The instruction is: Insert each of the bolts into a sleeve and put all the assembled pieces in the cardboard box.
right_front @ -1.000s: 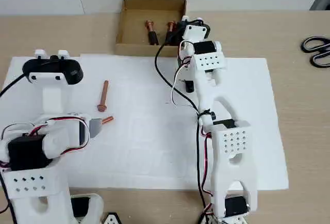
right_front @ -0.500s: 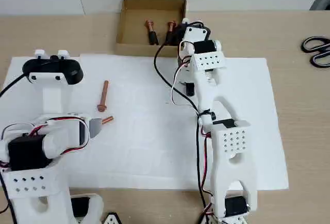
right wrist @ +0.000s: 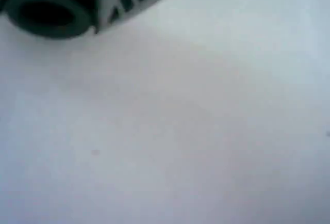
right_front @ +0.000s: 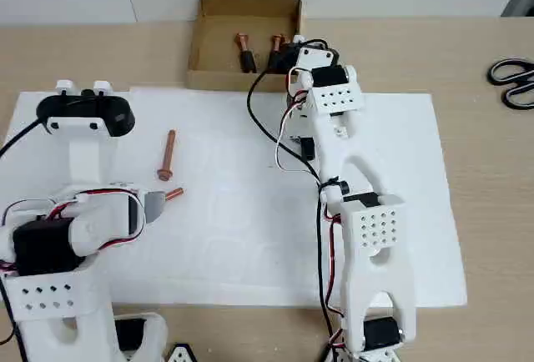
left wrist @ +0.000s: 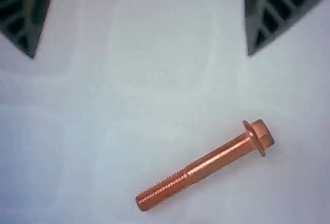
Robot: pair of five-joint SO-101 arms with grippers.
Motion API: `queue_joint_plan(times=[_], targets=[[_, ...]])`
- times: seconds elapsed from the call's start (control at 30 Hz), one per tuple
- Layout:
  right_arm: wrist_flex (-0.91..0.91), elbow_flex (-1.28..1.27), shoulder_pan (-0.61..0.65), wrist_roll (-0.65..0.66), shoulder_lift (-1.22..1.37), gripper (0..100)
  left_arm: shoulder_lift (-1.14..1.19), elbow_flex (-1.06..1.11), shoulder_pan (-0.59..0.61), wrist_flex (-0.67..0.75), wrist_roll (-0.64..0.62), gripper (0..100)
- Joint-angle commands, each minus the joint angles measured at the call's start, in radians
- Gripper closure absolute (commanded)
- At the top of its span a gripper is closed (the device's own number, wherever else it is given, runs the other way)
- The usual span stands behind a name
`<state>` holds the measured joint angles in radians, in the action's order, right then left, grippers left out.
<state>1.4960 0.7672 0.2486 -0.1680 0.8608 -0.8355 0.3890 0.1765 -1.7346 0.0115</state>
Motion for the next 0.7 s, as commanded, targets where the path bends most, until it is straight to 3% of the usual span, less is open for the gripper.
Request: queue_joint_plan(times=[0.0, 0.43, 0.67], targets=[[0.03, -0.008, 0.012, -0.006, 0.001, 89.4, -0.011, -0.004, 0.005, -0.012, 0.006, 75], [0.045, -0.009, 0.03, -0.011, 0.008, 89.3, -0.011, -0.004, 0.005, -0.012, 0.006, 75], [0.045, -0.009, 0.038, -0.011, 0.059, 80.1, -0.011, -0.004, 0.005, -0.012, 0.006, 75]])
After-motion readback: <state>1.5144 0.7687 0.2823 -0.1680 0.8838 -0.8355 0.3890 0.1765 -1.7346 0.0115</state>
